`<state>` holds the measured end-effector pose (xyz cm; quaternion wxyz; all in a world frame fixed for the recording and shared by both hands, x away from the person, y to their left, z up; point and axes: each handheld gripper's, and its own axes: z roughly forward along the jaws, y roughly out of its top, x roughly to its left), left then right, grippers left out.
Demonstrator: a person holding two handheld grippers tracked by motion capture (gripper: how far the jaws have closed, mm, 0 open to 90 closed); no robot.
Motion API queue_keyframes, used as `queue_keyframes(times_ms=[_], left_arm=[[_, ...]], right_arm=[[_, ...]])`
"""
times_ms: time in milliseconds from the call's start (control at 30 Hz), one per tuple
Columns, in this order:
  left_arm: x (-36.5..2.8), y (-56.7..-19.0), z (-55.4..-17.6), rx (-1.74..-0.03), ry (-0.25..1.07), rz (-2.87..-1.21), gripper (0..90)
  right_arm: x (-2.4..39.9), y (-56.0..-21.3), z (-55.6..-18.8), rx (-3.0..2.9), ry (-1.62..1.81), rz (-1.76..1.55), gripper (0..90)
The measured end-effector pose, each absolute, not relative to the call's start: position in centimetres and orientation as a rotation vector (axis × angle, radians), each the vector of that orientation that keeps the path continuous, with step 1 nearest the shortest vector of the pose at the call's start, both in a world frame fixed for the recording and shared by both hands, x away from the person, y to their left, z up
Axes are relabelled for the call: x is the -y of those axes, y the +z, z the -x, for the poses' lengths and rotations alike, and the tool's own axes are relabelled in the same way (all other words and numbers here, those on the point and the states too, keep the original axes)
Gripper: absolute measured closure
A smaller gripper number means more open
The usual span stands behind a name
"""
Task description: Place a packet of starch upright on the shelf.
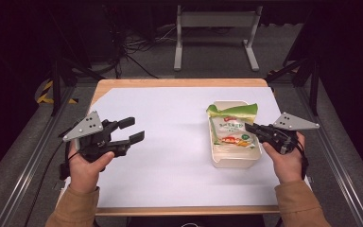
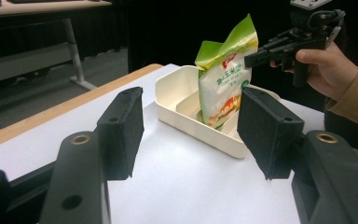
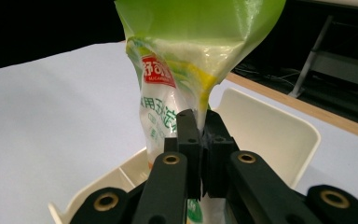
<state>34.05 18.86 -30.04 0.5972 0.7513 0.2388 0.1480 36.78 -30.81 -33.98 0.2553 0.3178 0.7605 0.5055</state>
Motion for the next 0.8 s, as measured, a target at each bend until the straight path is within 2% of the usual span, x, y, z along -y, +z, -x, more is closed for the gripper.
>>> queue_keyframes(times_ms=[500,800], left_arm=[[-19.1,-30.3,-34.0,-0.570,0.338,-1.740,41.9],[-19.2,-30.3,-33.9,-0.574,0.337,-1.741,42.0]], right_arm=[[31.4,-34.7,-35.8,-2.060,1.278,-0.889,87.2],[32.4,-36.7,-36.3,-2.084,1.245,-1.009,87.2]])
